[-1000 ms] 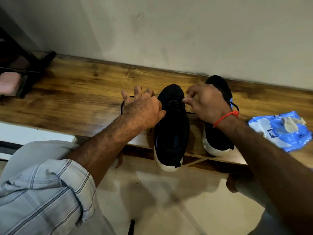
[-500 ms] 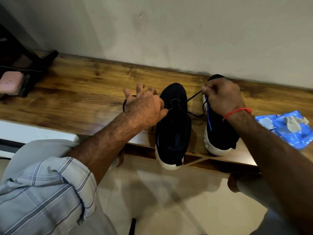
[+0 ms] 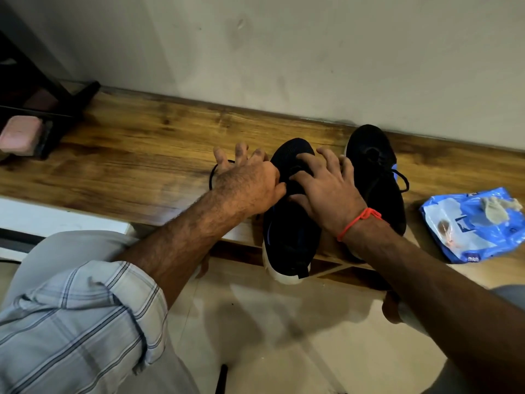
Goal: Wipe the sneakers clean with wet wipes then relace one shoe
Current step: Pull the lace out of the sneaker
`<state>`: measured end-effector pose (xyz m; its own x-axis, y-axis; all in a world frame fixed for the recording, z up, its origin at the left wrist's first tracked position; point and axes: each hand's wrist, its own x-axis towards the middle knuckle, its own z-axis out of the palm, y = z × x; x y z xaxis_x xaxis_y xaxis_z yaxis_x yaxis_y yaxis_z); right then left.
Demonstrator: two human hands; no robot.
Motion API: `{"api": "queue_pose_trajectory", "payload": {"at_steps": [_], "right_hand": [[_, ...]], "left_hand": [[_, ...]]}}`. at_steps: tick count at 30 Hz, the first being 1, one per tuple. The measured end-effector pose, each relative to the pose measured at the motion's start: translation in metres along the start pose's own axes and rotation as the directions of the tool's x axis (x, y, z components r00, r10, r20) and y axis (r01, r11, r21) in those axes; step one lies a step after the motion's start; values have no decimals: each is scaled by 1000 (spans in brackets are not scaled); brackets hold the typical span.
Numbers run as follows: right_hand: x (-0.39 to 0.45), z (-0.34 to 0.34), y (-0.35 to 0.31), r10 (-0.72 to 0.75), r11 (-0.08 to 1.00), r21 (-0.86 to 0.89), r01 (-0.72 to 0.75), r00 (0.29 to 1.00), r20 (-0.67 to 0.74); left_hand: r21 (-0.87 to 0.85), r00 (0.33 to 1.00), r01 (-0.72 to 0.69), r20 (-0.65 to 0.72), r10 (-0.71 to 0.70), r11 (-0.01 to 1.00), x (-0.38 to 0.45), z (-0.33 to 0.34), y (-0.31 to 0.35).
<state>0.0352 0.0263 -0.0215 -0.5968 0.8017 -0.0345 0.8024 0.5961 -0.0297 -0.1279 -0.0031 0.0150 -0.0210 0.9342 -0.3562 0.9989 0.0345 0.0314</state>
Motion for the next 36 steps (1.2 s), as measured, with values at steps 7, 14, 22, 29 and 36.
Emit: {"api": "queue_pose_trajectory", "payload": {"at_steps": [7,14,22,29,36], "right_hand": [[2,4,3,-38,998,-50,33,995,-91],[4,-14,11,56,993,112,-44,992,-110],[12,-22,45,376,812,543,-216,904,-203],[7,-35,53,86,840,528,-122,992,92],[2,-38,53,1,465,885,-15,1000,17]], "left_hand": [[22,1000,-6,9,6,1000,3,2,2],[4,1000,-7,17,7,1000,3,1,-1],[-23,1000,-23,-12,23,999,4,-3,-1],[18,996,65,53,-66,998,4,-3,-5],[-24,999,37,25,-36,999,1,-6,2]]}}
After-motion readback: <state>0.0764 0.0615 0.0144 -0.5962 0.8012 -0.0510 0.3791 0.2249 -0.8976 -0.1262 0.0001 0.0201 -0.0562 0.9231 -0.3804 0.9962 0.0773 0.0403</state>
